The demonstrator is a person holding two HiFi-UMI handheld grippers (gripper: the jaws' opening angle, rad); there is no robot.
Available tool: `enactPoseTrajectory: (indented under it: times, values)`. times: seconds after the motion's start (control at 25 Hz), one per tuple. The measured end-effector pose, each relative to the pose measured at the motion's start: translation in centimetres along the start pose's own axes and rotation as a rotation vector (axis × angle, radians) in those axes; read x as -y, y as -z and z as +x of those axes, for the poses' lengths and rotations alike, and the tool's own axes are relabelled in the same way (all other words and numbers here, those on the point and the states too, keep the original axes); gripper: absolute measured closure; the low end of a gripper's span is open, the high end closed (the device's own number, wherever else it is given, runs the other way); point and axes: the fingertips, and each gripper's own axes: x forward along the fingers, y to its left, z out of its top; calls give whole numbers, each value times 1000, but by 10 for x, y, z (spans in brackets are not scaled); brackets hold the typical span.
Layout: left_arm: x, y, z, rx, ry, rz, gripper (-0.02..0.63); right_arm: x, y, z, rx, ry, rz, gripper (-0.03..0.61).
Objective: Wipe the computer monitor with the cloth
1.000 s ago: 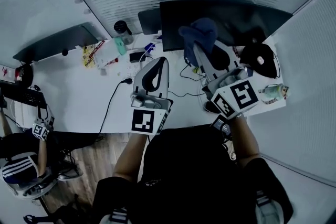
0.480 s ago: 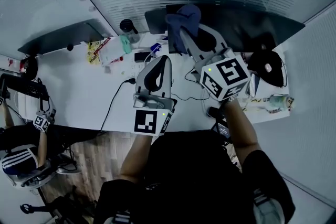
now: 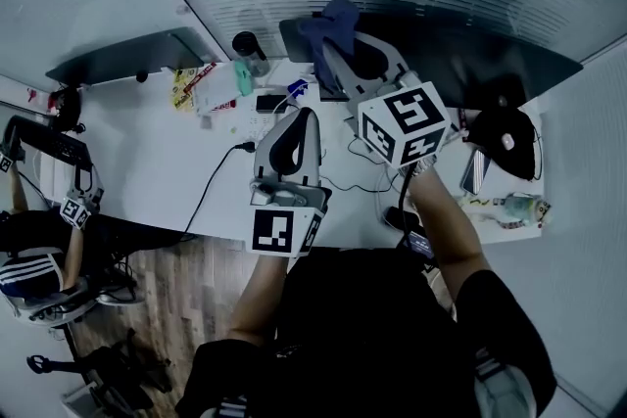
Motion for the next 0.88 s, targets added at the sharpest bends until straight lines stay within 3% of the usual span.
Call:
enactPoseTrajectory:
  times: [0.24, 0.88]
  values:
    - [10, 0, 1, 1, -43, 5, 607, 16, 5, -2, -14, -6, 20, 520]
    - [58, 16, 7, -23, -57, 2, 607, 70, 2, -41, -12, 48, 31, 520]
